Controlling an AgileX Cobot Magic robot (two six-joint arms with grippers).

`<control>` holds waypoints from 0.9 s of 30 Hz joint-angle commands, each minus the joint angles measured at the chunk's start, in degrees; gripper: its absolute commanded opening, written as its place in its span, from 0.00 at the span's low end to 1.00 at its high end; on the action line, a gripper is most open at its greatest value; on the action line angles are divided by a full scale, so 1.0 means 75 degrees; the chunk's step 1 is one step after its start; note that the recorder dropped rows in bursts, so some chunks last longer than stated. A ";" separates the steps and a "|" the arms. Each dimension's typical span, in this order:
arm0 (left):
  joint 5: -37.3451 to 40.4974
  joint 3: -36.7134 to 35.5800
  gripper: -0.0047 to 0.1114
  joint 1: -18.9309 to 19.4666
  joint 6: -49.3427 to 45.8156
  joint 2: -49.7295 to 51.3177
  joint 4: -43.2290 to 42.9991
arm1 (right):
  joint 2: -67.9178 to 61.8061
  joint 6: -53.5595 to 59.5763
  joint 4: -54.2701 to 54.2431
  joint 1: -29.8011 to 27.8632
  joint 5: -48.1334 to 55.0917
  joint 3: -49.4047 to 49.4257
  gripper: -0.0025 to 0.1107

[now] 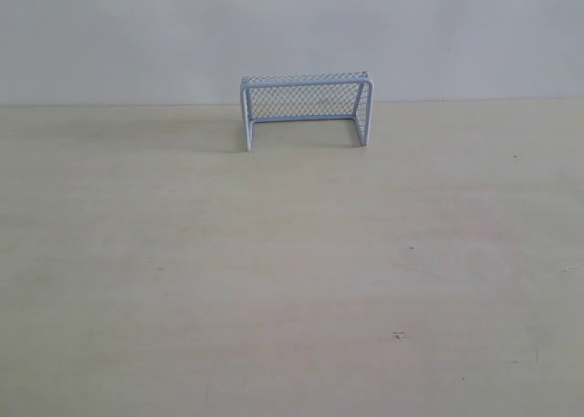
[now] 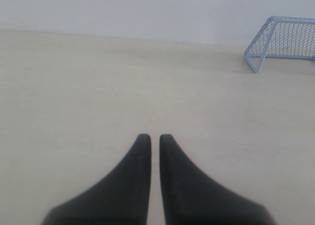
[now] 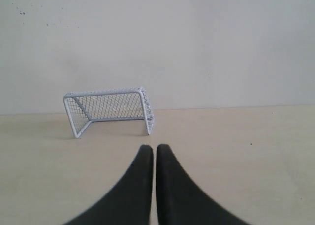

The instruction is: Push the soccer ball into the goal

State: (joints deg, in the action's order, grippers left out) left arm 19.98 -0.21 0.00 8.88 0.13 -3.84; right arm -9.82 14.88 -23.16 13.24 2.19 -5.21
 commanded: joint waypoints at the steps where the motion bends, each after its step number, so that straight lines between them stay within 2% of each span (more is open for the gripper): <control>1: -0.0067 0.0029 0.09 0.0015 0.0078 -0.0017 0.0037 | 0.0292 -0.0057 -0.0036 -0.0025 -0.0071 0.0245 0.02; 11: -0.0067 0.0029 0.09 0.0015 0.0078 -0.0017 0.0037 | 0.1031 -0.0151 -0.0036 -0.0395 -0.0066 0.0677 0.02; 27: -0.0067 0.0029 0.09 0.0015 0.0078 -0.0017 0.0037 | 0.1309 -0.0168 -0.0036 -0.0395 -0.0248 0.0695 0.02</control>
State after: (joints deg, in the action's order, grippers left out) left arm 19.98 -0.21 0.00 8.88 0.13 -3.84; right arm -0.36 13.44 -23.25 10.72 1.36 -0.29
